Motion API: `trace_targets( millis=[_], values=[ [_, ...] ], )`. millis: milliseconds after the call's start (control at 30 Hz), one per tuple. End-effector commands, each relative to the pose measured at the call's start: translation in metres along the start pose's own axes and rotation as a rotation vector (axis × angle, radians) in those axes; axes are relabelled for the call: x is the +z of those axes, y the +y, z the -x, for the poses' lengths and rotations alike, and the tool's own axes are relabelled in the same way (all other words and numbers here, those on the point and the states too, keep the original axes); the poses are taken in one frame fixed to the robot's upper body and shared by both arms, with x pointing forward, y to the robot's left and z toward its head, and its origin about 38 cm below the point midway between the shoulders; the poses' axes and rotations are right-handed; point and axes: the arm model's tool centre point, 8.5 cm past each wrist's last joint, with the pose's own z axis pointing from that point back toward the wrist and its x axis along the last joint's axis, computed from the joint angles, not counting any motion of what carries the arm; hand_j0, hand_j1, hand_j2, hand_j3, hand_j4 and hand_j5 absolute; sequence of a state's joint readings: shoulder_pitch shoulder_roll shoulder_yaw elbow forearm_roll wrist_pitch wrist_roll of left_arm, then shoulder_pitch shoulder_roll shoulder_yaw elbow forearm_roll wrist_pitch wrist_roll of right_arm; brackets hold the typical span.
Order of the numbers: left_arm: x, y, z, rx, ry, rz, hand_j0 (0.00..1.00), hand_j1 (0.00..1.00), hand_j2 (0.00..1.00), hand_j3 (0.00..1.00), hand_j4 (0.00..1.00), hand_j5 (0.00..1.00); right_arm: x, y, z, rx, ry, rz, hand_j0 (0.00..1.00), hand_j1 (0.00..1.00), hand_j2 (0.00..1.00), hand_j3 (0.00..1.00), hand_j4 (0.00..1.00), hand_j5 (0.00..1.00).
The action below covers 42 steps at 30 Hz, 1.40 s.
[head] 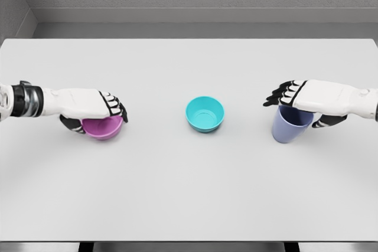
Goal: Stacking bowl and cup with both arms
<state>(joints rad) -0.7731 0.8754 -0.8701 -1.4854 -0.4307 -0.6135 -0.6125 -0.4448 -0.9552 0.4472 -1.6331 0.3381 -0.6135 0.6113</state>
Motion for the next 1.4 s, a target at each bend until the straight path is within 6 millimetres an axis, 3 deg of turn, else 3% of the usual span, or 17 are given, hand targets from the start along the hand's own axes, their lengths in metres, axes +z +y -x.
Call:
trace_targets(
  millis=[0,233,467,567,667,800,833,1000,1367],
  values=[
    [-0.011,0.008,-0.006,-0.002,-0.026,-0.026,0.49,0.49,0.49,0.49,0.49,0.49,0.000,0.000,0.000,-0.005,-0.002,0.002,1.00,1.00,1.00,1.00,1.00,1.00],
    [-0.021,0.055,-0.010,-0.068,-0.048,-0.108,0.49,0.49,0.49,0.49,0.49,0.49,0.000,0.000,0.001,-0.005,0.001,0.000,1.00,1.00,1.00,1.00,1.00,1.00],
    [-0.058,0.101,-0.040,-0.120,-0.153,-0.204,0.49,0.49,0.49,0.49,0.49,0.49,-0.001,0.000,0.002,-0.007,0.004,0.001,1.00,1.00,1.00,1.00,1.00,1.00],
    [-0.067,0.128,-0.053,-0.159,-0.189,-0.251,0.49,0.49,0.49,0.49,0.49,0.49,-0.007,0.004,-0.001,-0.001,-0.004,-0.010,1.00,1.00,1.00,1.00,1.00,1.00],
    [-0.075,0.142,-0.061,-0.178,-0.212,-0.273,0.49,0.49,0.49,0.49,0.49,0.49,-0.007,0.005,-0.001,-0.002,-0.003,-0.011,1.00,1.00,1.00,1.00,1.00,1.00],
    [-0.082,0.148,-0.067,-0.189,-0.224,-0.281,0.49,0.49,0.49,0.49,0.49,0.49,-0.007,0.005,0.000,-0.002,-0.001,-0.012,1.00,1.00,1.00,1.00,1.00,1.00],
    [-0.089,0.153,-0.073,-0.206,-0.229,-0.284,0.50,0.50,0.50,0.50,0.50,0.50,-0.006,0.006,0.001,-0.004,0.002,-0.014,1.00,1.00,1.00,1.00,1.00,1.00],
    [-0.129,0.155,-0.065,-0.189,-0.191,-0.226,0.50,0.50,0.50,0.50,0.50,0.50,-0.006,0.007,0.003,0.001,0.012,-0.021,1.00,1.00,1.00,1.00,1.00,1.00],
    [-0.145,0.147,-0.079,-0.209,-0.229,-0.177,0.52,0.52,0.52,0.52,0.52,0.52,-0.005,0.007,0.003,0.002,0.014,-0.023,1.00,1.00,1.00,1.00,1.00,1.00]
  ],
)
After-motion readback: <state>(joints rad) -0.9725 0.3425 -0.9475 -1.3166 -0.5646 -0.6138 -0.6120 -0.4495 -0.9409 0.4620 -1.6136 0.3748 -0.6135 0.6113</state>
